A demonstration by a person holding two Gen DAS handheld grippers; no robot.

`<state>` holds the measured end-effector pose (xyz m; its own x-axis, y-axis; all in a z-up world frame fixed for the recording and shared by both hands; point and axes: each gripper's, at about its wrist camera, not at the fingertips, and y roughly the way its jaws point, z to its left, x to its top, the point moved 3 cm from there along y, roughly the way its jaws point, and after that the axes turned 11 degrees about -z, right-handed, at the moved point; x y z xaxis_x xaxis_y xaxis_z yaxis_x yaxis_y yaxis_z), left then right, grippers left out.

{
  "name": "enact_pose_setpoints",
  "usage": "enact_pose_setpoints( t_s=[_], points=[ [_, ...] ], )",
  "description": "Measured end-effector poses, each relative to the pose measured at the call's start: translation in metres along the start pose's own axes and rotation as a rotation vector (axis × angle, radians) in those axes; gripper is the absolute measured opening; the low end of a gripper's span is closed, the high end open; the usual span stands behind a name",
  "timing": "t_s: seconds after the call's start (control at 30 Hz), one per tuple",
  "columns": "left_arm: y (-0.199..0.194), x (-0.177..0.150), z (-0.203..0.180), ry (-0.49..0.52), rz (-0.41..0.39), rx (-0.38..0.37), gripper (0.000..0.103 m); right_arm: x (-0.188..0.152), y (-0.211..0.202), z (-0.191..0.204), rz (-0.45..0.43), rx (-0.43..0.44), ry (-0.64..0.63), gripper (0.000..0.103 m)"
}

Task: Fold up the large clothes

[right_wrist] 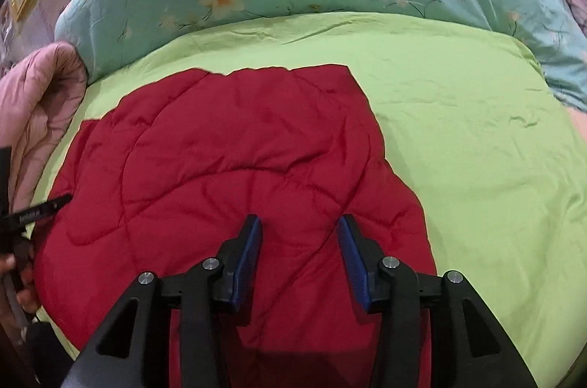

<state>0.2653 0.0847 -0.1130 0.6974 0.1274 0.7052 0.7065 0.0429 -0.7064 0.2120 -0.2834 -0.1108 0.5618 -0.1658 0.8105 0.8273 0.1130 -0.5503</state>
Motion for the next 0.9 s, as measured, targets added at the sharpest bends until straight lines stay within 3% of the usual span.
enact_pose_setpoints(
  t_s=[0.33, 0.5, 0.9],
  points=[
    [-0.054, -0.014, 0.002, 0.014, -0.044, -0.031, 0.103, 0.000, -0.044, 0.011, -0.030, 0.046, 0.001, 0.046],
    [-0.088, -0.031, -0.004, 0.041, -0.069, -0.055, 0.103, -0.015, -0.074, 0.021, -0.041, 0.085, -0.005, 0.050],
    [-0.132, -0.086, -0.010, 0.056, -0.047, -0.091, 0.103, -0.063, -0.129, 0.036, -0.038, 0.129, -0.014, 0.060]
  ],
)
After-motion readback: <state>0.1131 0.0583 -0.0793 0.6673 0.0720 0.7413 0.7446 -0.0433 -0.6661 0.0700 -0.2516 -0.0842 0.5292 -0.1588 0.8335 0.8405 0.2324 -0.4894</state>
